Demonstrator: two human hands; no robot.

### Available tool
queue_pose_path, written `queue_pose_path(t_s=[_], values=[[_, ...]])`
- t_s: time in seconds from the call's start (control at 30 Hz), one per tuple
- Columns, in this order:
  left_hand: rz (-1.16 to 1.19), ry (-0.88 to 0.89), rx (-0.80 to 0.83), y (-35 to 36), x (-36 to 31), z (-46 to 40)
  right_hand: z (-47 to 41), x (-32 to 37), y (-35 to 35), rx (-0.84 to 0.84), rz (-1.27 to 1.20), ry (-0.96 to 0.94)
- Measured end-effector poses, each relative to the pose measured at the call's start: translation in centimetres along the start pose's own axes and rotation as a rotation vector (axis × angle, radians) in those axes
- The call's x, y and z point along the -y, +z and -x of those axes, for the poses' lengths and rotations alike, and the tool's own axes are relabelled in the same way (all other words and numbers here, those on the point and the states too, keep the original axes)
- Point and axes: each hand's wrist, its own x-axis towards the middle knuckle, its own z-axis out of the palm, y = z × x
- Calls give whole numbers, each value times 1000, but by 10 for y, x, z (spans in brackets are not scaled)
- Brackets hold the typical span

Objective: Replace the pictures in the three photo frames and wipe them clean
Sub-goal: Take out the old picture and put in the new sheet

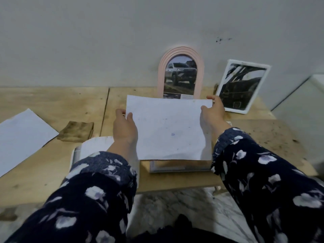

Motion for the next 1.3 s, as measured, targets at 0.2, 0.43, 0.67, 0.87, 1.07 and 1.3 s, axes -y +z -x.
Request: queue_pose_path(t_s=[0.2,0.43,0.67,0.87,1.07,1.3], values=[[-85,-84,8,64,-3,31,-32,-43,-46,66,86,33],[-250,-75,83,91,3,57,-55,-92,-62,176,229,-3],[-716,124,133,95,3,73,-43,-119,-66,304,645,-111],[-952,233,316,90,25,100,-13,-146,-69,443,904,-176],[-941,191,323,79,31,111,12,-152,-70,474,982,-195],[-975,191,348,78,30,116,52,-164,-88,462,1001,-216]])
